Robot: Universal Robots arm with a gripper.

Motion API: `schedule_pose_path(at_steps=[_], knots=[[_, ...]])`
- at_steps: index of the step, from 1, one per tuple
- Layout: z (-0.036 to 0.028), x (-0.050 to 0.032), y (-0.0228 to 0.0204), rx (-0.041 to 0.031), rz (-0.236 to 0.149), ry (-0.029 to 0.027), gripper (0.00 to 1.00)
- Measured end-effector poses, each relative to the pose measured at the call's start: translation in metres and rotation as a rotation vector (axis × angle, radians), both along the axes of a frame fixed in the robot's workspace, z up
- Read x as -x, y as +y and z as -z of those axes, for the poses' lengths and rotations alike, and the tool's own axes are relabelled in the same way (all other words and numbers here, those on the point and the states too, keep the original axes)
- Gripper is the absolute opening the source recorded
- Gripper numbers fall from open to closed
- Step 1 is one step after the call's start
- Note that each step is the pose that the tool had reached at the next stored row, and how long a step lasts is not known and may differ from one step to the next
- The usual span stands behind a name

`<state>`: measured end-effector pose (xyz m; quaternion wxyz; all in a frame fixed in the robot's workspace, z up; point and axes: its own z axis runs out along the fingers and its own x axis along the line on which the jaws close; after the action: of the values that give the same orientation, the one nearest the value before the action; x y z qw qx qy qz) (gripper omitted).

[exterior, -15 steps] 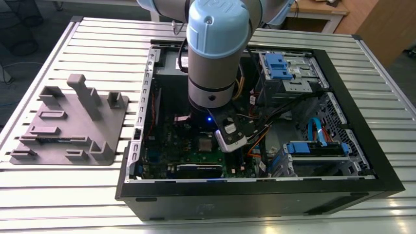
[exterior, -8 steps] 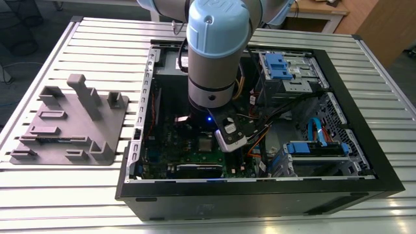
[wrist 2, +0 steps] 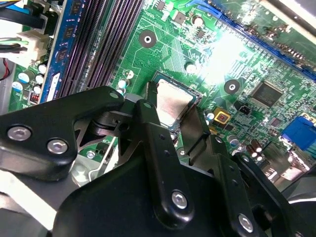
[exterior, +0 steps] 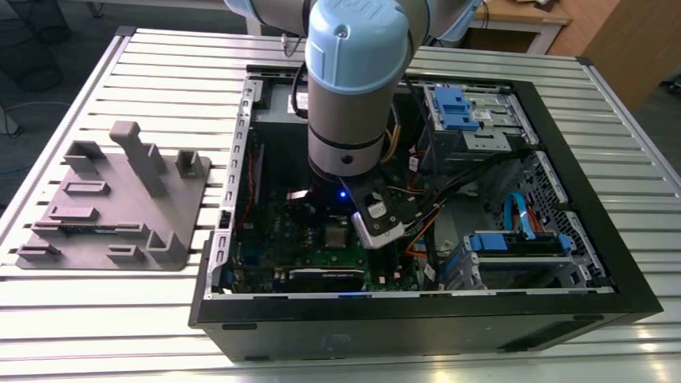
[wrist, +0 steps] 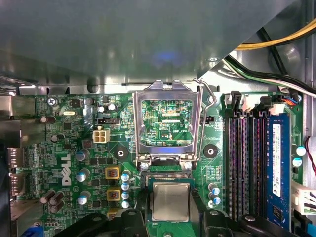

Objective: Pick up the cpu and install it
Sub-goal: 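Place the cpu into insertion slot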

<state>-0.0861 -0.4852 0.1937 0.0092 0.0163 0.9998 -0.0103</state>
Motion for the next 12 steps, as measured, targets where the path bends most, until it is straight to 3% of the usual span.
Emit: schedule_pose_path(at_steps=[12], knots=[[0.002,0.0001,0.0,0.0,0.003,0.0,0.46]])
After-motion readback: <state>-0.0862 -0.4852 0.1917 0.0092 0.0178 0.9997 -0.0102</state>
